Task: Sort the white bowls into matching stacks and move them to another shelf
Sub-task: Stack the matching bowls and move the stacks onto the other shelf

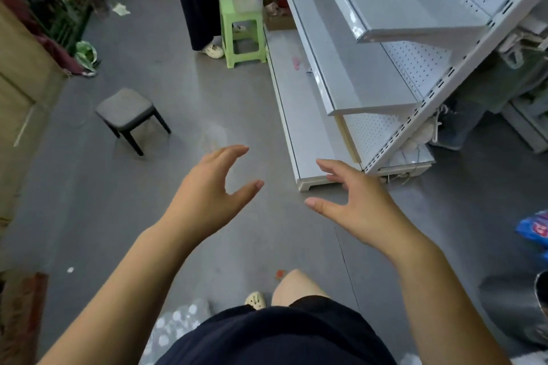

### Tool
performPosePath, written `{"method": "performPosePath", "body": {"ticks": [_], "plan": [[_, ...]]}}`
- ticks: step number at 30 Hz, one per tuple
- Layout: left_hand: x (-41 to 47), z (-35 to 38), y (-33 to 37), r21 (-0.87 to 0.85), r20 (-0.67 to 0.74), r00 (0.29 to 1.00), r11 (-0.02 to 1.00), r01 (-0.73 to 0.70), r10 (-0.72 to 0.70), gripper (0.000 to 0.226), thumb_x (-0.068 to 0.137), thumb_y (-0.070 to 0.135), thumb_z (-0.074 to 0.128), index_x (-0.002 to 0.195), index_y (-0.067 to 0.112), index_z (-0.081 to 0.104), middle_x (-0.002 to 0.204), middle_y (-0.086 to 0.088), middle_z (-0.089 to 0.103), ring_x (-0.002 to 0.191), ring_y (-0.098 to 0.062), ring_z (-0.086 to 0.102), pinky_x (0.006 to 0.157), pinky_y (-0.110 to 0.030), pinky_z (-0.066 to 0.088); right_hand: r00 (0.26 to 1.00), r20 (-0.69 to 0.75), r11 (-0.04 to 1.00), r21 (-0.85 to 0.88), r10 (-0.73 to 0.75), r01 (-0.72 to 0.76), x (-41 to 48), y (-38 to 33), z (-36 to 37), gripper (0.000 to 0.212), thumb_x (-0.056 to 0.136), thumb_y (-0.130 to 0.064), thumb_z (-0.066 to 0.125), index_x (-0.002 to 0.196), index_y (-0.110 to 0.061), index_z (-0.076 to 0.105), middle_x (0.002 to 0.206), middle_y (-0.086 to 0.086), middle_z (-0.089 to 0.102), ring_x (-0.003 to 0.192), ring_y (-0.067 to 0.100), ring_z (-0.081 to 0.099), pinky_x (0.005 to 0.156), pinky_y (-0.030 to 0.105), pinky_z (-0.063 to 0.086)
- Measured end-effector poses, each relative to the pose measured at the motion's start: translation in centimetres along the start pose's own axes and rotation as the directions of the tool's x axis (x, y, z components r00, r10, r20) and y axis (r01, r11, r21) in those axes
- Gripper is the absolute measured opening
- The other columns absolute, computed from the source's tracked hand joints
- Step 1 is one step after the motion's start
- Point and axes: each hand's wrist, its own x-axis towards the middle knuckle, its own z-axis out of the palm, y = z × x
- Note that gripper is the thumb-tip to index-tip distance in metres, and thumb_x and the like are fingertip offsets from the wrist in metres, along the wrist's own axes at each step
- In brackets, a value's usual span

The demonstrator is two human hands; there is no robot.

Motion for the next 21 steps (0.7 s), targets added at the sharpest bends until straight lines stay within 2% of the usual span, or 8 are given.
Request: {"method": "performPosePath", "body": {"ticks": [3, 6, 14, 18, 21], "plan": [[2.7, 0.5, -2.2, 0.007, 0.052, 0.998, 0.999, 0.034, -0.035, 0.069, 0.09, 0.055, 0.068, 0.15, 0.026, 0.047, 0.152, 0.01, 0.051, 0.141, -0.012, 0.046, 0.112, -0.026, 0.035, 0.997, 0.074, 0.998, -0.056, 0.039, -0.034, 4.4, -0.2, 0.4, 0.074, 0.081, -0.05, 0.08, 0.146, -0.045, 0.044, 0.146, -0.019, 0.051, 0.132, -0.003, 0.048, 0.112, 0.029, 0.04], [6.2, 0.6, -4.4, 0.023, 0.071, 0.994, 0.997, 0.078, -0.08, 0.072, 0.09, 0.057, 0.067, 0.152, 0.03, 0.043, 0.155, 0.013, 0.047, 0.142, -0.009, 0.042, 0.112, -0.025, 0.034, 0.99, 0.131, 0.996, -0.083, 0.054, -0.043, 9.8, -0.5, 0.5, 0.078, 0.081, -0.048, 0.081, 0.148, -0.042, 0.043, 0.148, -0.018, 0.049, 0.136, 0.001, 0.046, 0.106, 0.023, 0.036], [22.7, -4.3, -7.4, 0.101, -0.04, 0.993, 0.988, 0.113, -0.11, 0.075, 0.09, 0.058, 0.067, 0.153, 0.027, 0.042, 0.158, 0.012, 0.044, 0.146, -0.01, 0.038, 0.116, -0.027, 0.031, 0.973, 0.231, 0.99, -0.125, -0.031, 0.061, 28.2, -4.3, -1.9, 0.085, 0.079, -0.054, 0.081, 0.151, -0.047, 0.038, 0.154, -0.017, 0.045, 0.142, 0.002, 0.04, 0.1, 0.019, 0.031], [31.7, -7.6, -7.3, 0.134, -0.094, 0.994, 0.988, 0.073, -0.06, 0.076, 0.09, 0.058, 0.066, 0.154, 0.027, 0.041, 0.159, 0.011, 0.041, 0.147, -0.011, 0.036, 0.119, -0.031, 0.03, 0.971, 0.225, 0.985, -0.129, -0.082, 0.113, 36.7, -6.6, -5.0, 0.088, 0.079, -0.053, 0.081, 0.153, -0.046, 0.034, 0.155, -0.017, 0.043, 0.143, 0.001, 0.038, 0.101, 0.019, 0.029], [37.0, -8.6, -7.7, 0.156, -0.081, 0.996, 0.986, 0.057, -0.045, 0.08, 0.09, 0.059, 0.065, 0.157, 0.028, 0.036, 0.163, 0.01, 0.035, 0.15, -0.013, 0.031, 0.121, -0.035, 0.029, 0.97, 0.214, 0.975, -0.163, -0.116, 0.153, 42.3, -8.2, -7.0, 0.09, 0.081, -0.052, 0.08, 0.156, -0.042, 0.032, 0.157, -0.017, 0.04, 0.145, 0.003, 0.037, 0.102, 0.018, 0.028]]}}
